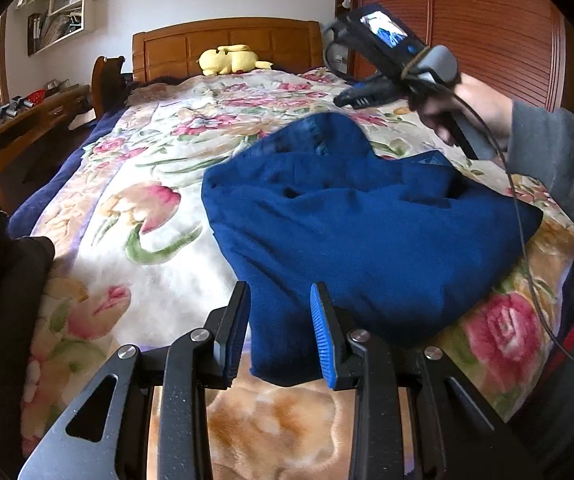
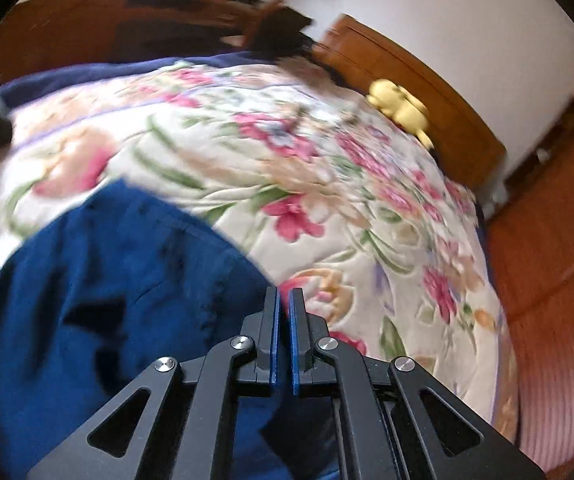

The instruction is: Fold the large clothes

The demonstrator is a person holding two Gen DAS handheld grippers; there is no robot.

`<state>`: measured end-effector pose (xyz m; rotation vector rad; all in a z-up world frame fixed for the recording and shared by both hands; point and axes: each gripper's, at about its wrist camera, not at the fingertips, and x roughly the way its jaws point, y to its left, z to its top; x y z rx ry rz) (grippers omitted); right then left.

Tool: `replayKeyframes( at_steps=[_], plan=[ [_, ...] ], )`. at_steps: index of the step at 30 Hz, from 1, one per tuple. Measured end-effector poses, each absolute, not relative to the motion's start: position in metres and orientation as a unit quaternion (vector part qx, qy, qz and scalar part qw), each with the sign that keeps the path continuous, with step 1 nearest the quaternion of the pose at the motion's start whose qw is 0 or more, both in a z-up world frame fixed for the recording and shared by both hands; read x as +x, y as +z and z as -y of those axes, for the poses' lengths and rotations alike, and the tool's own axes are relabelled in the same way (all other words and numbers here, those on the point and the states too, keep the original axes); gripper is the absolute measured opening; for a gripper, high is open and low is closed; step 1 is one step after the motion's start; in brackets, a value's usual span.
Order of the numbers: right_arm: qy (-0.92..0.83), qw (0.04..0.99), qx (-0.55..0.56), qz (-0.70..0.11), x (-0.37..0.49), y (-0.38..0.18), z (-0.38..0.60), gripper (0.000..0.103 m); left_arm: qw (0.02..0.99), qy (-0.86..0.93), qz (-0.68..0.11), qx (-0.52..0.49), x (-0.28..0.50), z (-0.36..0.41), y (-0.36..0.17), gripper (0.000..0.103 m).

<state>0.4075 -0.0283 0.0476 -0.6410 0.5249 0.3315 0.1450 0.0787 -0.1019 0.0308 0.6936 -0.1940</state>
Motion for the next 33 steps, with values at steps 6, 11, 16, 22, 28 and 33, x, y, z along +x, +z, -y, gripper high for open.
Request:
replayKeyframes(
  at_steps=[6, 11, 16, 22, 28, 33],
  plan=[
    [0.229, 0.895, -0.276, -0.266, 0.385, 0.043, 0.05, 0.073, 0.932, -0.104, -0.346, 0.006, 0.146, -0.074, -0.106, 0.032],
    [0.26, 0.87, -0.273, -0.318, 0.382, 0.009, 0.093, 0.074, 0.929, -0.116, -0.351, 0.001, 0.149, -0.064, -0.111, 0.032],
    [0.248, 0.863, -0.263, -0.353, 0.382, -0.015, 0.129, 0.074, 0.927, -0.121, -0.355, 0.006, 0.155, -0.051, -0.121, 0.032],
    [0.247, 0.864, -0.219, -0.38, 0.395, -0.023, 0.154, 0.074, 0.926, -0.117, -0.36, -0.002, 0.162, -0.048, -0.137, 0.032],
    [0.266, 0.867, -0.176, -0.383, 0.395, -0.053, 0.168, 0.074, 0.932, -0.11, -0.344, -0.009, 0.158, -0.046, -0.149, 0.032],
    [0.266, 0.871, -0.163, -0.379, 0.393, -0.065, 0.171, 0.073, 0.936, -0.112, -0.333, -0.001, 0.153, -0.044, -0.15, 0.032]
  ],
)
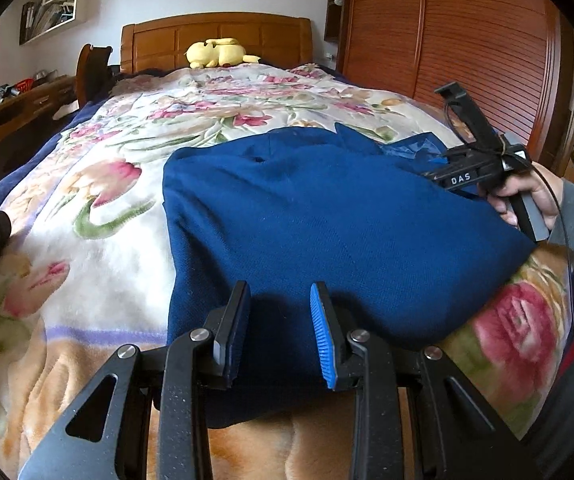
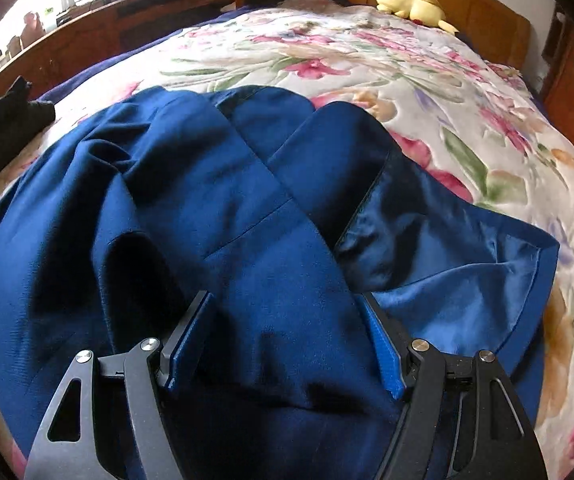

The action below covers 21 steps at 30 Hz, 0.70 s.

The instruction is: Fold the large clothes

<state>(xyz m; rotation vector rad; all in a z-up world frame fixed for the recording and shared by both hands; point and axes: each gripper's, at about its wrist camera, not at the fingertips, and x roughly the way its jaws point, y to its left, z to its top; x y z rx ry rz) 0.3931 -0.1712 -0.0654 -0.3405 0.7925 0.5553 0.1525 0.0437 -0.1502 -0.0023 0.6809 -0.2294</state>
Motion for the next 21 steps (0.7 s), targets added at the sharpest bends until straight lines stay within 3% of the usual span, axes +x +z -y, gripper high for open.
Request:
replayKeyframes(
  at_steps=[1, 2, 3, 4, 5, 9, 17, 21],
  plan=[
    [0.265, 0.872, -0.163, -0.378, 0.392, -0.064, 0.172, 0.073, 0.937, -0.112, -0.33, 0.0, 0.151, -0.043, -0.15, 0.032],
    [0.263, 0.872, -0.166, -0.377, 0.392, -0.064, 0.171, 0.06, 0.938, -0.111, -0.328, 0.0, 0.15, -0.043, -0.15, 0.032],
    [0.261, 0.871, -0.174, -0.378, 0.391, -0.065, 0.169, 0.039, 0.938, -0.11, -0.327, 0.0, 0.151, -0.042, -0.15, 0.032],
    [0.261, 0.867, -0.188, -0.38, 0.387, -0.064, 0.164, 0.026, 0.939, -0.11, -0.326, 0.0, 0.15, -0.042, -0.151, 0.032],
    [0.262, 0.861, -0.216, -0.378, 0.382, -0.063, 0.158, 0.004, 0.939, -0.11, -0.325, -0.001, 0.152, -0.043, -0.152, 0.032],
    [0.24, 0.847, -0.326, -0.345, 0.375, -0.053, 0.129, 0.004, 0.94, -0.109, -0.324, -0.008, 0.151, -0.044, -0.153, 0.032],
    [0.177, 0.887, -0.331, -0.268, 0.417, 0.011, 0.087, 0.003, 0.945, -0.1, -0.312, -0.012, 0.148, -0.044, -0.15, 0.032],
    [0.16, 0.884, -0.348, -0.27, 0.438, 0.012, 0.064, 0.003, 0.949, -0.094, -0.301, -0.019, 0.144, -0.047, -0.147, 0.032]
  ],
)
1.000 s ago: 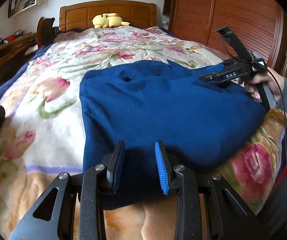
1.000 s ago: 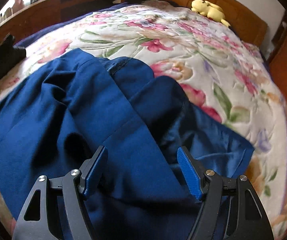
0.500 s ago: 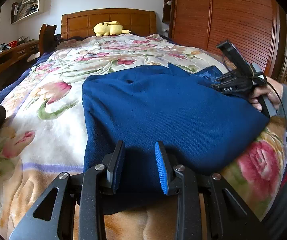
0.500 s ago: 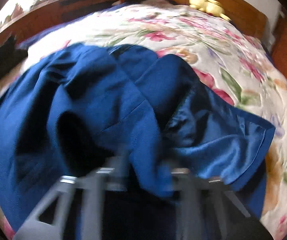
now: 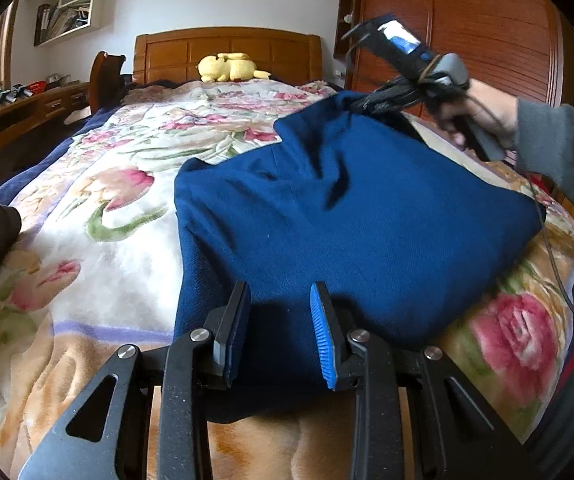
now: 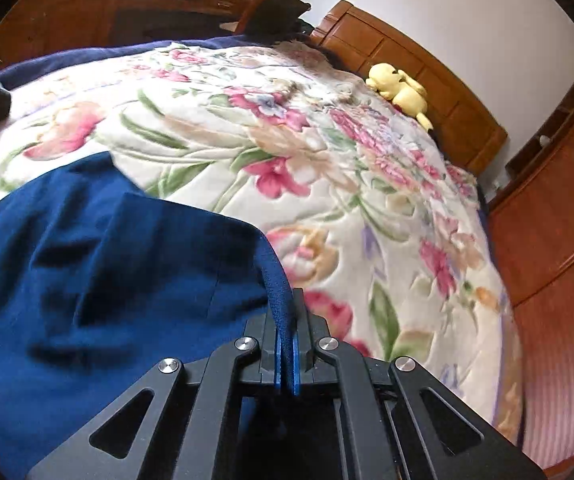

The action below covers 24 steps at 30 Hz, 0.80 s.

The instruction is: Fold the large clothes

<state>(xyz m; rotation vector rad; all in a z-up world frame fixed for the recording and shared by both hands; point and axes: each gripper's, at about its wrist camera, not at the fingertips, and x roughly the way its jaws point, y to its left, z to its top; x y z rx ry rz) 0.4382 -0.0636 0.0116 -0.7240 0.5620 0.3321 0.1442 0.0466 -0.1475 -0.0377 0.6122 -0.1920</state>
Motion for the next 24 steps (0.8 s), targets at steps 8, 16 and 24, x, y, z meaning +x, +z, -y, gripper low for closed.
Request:
replayKeyframes(
  at_steps=[8, 16, 24],
  plan=[
    [0.174, 0.887, -0.291, -0.313, 0.457, 0.017, 0.077, 0.069, 0.95, -0.095, -0.298, -0.01, 0.143, -0.044, -0.149, 0.032],
    [0.117, 0.909, -0.238, -0.322, 0.458, 0.03, 0.163, 0.077, 0.947, -0.096, -0.307, -0.003, 0.147, -0.043, -0.153, 0.032],
    [0.059, 0.888, -0.168, -0.424, 0.488, -0.036, 0.25, 0.062, 0.946, -0.093, -0.309, 0.002, 0.149, -0.04, -0.154, 0.032]
  ],
)
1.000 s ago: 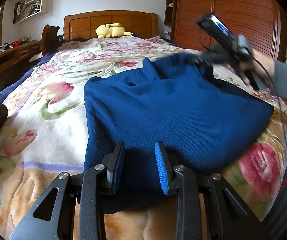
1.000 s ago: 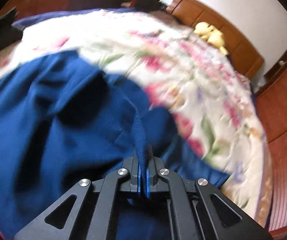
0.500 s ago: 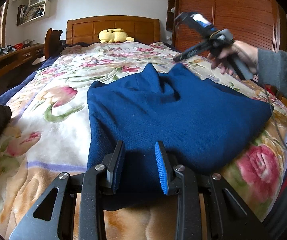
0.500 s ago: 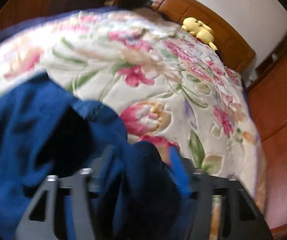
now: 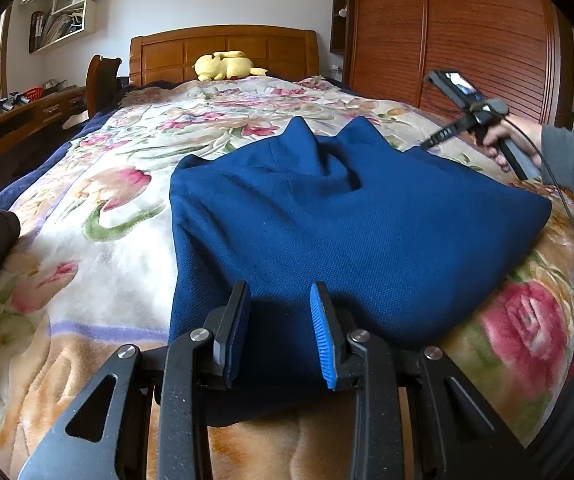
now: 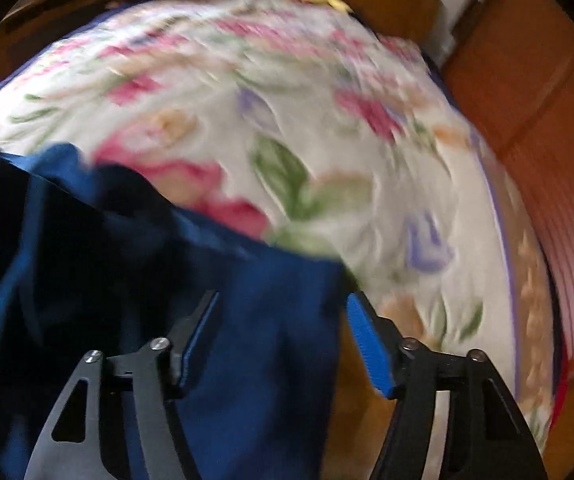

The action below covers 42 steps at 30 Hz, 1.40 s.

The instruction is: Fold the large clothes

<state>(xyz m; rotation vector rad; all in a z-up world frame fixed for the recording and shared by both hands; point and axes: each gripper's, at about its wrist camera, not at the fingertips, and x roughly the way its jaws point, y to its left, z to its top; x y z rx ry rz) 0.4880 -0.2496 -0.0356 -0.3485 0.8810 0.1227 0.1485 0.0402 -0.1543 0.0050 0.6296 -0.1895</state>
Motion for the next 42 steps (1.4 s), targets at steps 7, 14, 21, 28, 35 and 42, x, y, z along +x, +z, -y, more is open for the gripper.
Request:
replayKeyframes(
  at_steps=[7, 14, 21, 28, 35, 42],
  plan=[
    [0.063, 0.881, -0.099, -0.458, 0.523, -0.063, 0.269, 0.048, 0.947, -0.09, -0.309, 0.007, 0.148, -0.038, -0.155, 0.032],
    [0.09, 0.901, -0.067, -0.419, 0.519, -0.05, 0.279, 0.002, 0.946, -0.091, -0.31, 0.003, 0.148, -0.038, -0.155, 0.032],
    [0.013, 0.914, -0.037, -0.403, 0.511, -0.041, 0.317, 0.002, 0.946, -0.092, -0.31, 0.004, 0.148, -0.038, -0.155, 0.032],
    [0.111, 0.923, -0.014, -0.368, 0.444, -0.016, 0.317, 0.052, 0.946, -0.089, -0.311, 0.007, 0.148, -0.036, -0.155, 0.032],
    [0.146, 0.921, -0.057, -0.358, 0.351, -0.031, 0.327, 0.065, 0.947, -0.086, -0.311, 0.011, 0.148, -0.035, -0.156, 0.032],
    [0.152, 0.927, -0.064, -0.336, 0.277, -0.039, 0.34, 0.065, 0.947, -0.086, -0.311, 0.012, 0.147, -0.035, -0.156, 0.032]
  ],
)
